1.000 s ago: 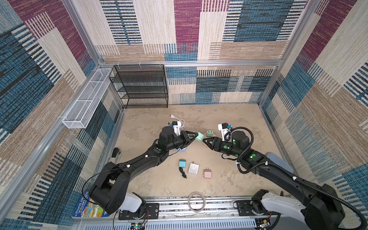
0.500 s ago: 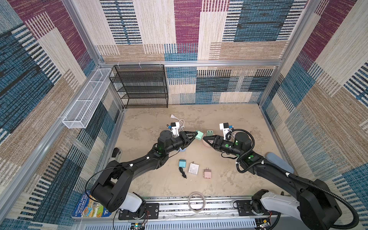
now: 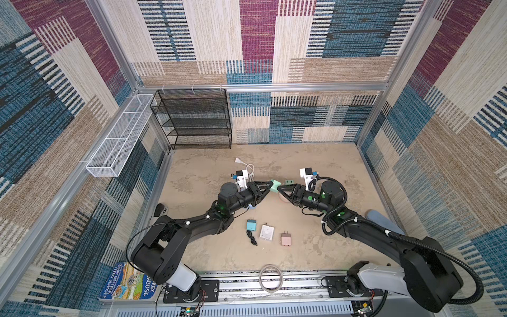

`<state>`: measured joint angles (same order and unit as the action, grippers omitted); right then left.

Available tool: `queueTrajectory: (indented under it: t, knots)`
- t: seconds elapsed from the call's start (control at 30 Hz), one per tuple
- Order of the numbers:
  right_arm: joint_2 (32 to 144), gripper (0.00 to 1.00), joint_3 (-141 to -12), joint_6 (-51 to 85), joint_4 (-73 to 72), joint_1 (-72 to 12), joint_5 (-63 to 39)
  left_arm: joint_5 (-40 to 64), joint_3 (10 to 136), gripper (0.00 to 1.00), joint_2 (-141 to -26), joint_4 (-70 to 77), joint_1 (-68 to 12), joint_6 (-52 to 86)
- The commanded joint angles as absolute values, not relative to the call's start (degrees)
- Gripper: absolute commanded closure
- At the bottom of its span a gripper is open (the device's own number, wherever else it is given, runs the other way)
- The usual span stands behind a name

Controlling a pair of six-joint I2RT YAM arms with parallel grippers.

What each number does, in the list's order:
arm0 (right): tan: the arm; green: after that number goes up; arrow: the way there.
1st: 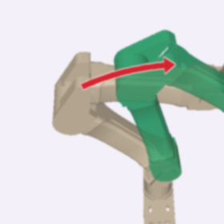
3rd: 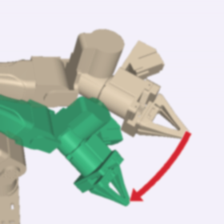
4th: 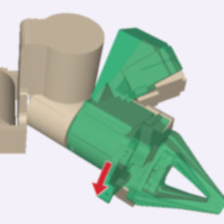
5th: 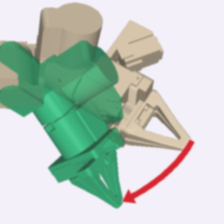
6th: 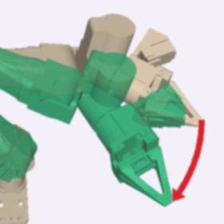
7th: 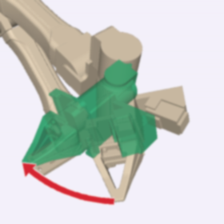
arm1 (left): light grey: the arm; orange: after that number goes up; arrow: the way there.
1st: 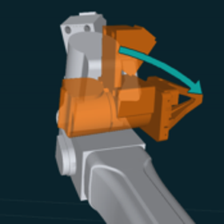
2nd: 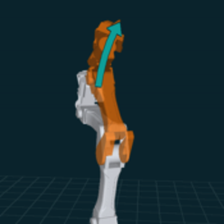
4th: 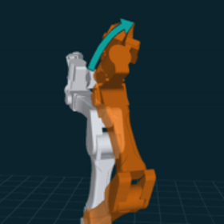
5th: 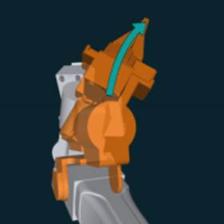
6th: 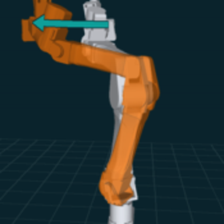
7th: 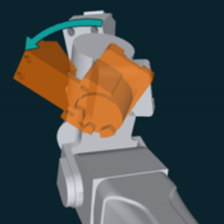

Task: Insert plugs into power strip
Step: Pick up the plug from the bottom-center of the table.

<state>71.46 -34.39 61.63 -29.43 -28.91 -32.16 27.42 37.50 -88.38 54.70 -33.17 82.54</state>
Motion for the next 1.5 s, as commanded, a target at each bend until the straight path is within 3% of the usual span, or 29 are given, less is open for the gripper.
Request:
queueTrajectory:
  t: [0.0,0.73,1.4,1.47]
  knots:
    - [72.3,0.55,-35.4,62.5,-32.3,-29.0,-33.7,28.4,37.2,1.0,-89.1,60.7,-33.4,84.0]
    - [71.5,0.56,-38.2,59.7,-24.0,-28.9,-29.2,28.5,36.4,1.0,-88.0,61.0,-33.7,83.6]
    - [75.2,0.59,-36.8,65.6,-37.2,-28.8,-35.4,28.2,36.5,1.0,-92.6,69.3,-34.0,87.4]
    - [75.5,0.65,-36.9,65.8,-37.3,-28.8,-35.4,28.2,36.4,1.0,-93.7,71.1,-34.1,88.4]
